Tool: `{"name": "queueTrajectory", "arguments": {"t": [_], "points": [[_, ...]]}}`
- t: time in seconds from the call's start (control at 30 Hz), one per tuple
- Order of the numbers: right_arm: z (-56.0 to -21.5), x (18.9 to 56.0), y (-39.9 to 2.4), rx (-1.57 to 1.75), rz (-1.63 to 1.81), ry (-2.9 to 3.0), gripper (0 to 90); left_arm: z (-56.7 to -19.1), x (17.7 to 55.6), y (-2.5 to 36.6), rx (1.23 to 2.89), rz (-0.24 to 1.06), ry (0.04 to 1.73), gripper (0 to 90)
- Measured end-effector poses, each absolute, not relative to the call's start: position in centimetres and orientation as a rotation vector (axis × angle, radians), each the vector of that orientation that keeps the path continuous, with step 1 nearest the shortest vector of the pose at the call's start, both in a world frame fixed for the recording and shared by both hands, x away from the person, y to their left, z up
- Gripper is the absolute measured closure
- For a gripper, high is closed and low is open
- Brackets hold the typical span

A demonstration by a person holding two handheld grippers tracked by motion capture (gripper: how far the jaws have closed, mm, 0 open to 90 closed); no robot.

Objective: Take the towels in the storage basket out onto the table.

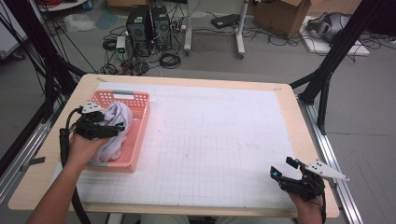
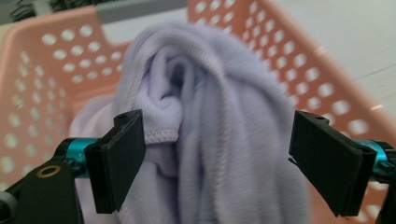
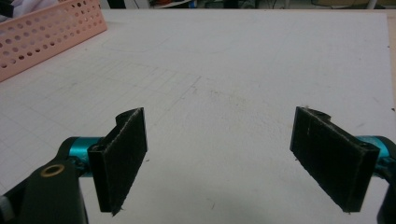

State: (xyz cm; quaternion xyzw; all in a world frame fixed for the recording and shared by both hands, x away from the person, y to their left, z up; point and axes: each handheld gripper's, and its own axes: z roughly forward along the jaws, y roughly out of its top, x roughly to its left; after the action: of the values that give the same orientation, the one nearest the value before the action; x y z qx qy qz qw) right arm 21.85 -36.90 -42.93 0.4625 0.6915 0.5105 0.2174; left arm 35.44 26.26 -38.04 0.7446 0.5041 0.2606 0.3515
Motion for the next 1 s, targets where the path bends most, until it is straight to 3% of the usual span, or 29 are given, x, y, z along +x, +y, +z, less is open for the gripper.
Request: {"name": "queueTrajectory", "arguments": {"t": [0.17,0.53,0.77,1.0], "points": [[-43.0,21.9,-37.0,1.274,1.407,1.921,17.6,-39.4,36.1,26.7,2.026,0.649,1.359,17.1],[-43.0,22.0,-36.8,1.281,1.416,1.916,17.6,-42.0,38.5,26.0,2.096,0.563,1.52,1.7],[-43.0,22.0,-36.7,1.271,1.414,1.924,17.6,-42.5,38.7,25.8,2.121,0.599,1.534,1.9],[-43.0,22.7,-36.5,1.281,1.444,1.905,17.6,-42.2,38.6,25.5,2.126,0.576,1.536,18.3]]}}
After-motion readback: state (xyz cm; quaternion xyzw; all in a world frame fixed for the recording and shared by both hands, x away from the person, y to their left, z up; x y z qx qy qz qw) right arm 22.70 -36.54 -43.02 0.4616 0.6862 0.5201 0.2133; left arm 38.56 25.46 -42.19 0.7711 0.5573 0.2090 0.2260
